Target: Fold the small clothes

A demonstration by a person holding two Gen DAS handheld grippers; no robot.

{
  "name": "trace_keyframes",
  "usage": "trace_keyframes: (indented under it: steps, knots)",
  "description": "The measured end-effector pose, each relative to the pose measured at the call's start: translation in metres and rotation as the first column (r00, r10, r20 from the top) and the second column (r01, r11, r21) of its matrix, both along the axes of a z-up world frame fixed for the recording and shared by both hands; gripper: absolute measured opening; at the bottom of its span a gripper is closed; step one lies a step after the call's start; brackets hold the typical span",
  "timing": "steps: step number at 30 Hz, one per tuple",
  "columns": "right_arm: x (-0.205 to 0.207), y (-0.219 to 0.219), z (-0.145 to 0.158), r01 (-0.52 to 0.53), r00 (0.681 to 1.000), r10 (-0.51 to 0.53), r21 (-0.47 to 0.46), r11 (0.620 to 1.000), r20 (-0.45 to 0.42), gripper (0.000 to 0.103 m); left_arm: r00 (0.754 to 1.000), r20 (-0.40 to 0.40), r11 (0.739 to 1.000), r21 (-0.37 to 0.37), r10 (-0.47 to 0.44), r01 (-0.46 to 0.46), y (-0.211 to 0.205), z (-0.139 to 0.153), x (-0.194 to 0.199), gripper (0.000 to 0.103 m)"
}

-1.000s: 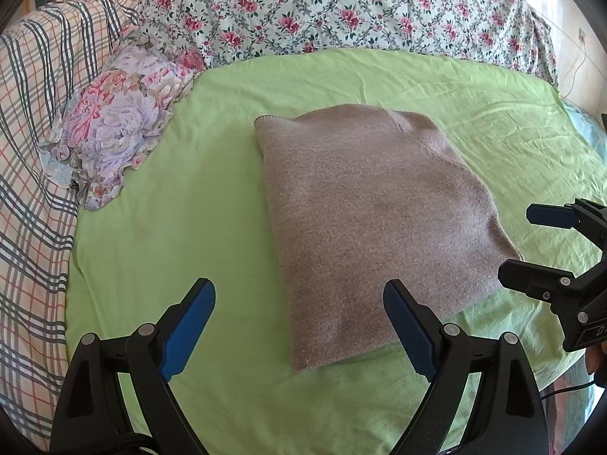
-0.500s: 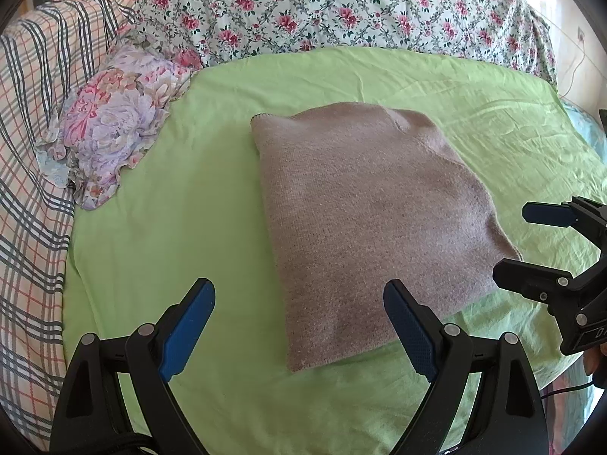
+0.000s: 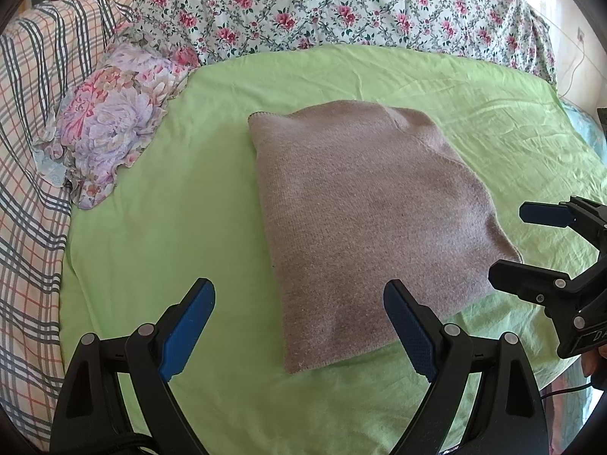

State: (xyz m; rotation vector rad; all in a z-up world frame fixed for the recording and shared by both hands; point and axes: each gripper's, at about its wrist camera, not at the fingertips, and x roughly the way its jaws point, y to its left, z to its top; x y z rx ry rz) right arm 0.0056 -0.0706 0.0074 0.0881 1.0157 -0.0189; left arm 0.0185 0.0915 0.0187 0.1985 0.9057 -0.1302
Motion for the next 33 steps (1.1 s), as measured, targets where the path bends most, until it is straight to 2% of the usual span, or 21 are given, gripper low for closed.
trace_keyframes:
  steps: [33]
  knots:
    - [0.0005,0.0012,0.0049,-0.01,1.0,0.01,-0.003,1.0,0.003,0.099,1.0,-0.002,1.0,-0.016,0.002,-0.002,-0.0009,0.0063,-0.0008,0.091]
